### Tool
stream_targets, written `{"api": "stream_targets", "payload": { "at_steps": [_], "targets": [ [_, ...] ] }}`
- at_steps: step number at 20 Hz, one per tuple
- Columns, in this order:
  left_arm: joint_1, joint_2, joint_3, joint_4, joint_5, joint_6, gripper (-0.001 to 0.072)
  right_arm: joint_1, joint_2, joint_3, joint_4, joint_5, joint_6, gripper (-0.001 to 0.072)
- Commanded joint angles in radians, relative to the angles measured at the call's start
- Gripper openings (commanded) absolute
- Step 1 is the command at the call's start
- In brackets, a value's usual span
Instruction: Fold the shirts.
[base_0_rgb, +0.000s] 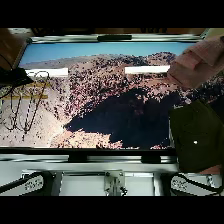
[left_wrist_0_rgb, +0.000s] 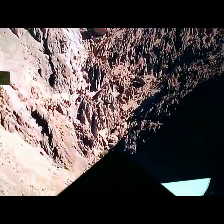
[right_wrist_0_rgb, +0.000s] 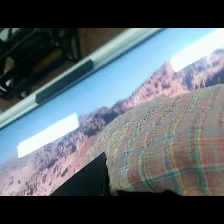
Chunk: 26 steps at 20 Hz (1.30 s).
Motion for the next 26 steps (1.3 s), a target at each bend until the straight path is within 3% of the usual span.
{"api": "stream_targets", "payload": {
  "at_steps": [1, 7, 9, 11, 16, 20, 26],
  "targets": [
    [-0.001, 0.0, 0.0, 0.0, 0.0, 0.0, 0.0028, 0.033, -0.022, 0.002, -0.031, -0.069, -0.067, 0.0053],
    [-0.001, 0.0, 0.0, 0.0, -0.001, 0.001, 0.0029, -0.019, -0.013, 0.001, -0.427, 0.523, -0.205, 0.0053],
    [-0.001, 0.0, 0.0, 0.0, -0.005, 0.0, 0.0029, -0.026, 0.011, 0.001, -0.52, 0.62, -0.222, 0.0053],
    [-0.001, 0.001, 0.0, 0.0, -0.015, 0.0, 0.0029, -0.046, 0.058, 0.001, -0.606, 0.657, -0.208, 0.0053],
    [-0.001, 0.0, 0.0, 0.0, -0.018, 0.009, 0.0029, -0.204, 0.135, -0.032, -0.557, 0.84, -0.078, 0.0053],
    [-0.009, 0.0, 0.0, 0.0, -0.019, 0.023, 0.0029, -0.248, 0.258, -0.276, -0.535, 0.908, -0.033, 0.0053],
    [-0.054, 0.0, 0.0, 0.0, -0.018, 0.027, 0.0029, -0.248, 0.415, -0.628, -0.696, 0.871, 0.005, 0.0053]
  ]
}}
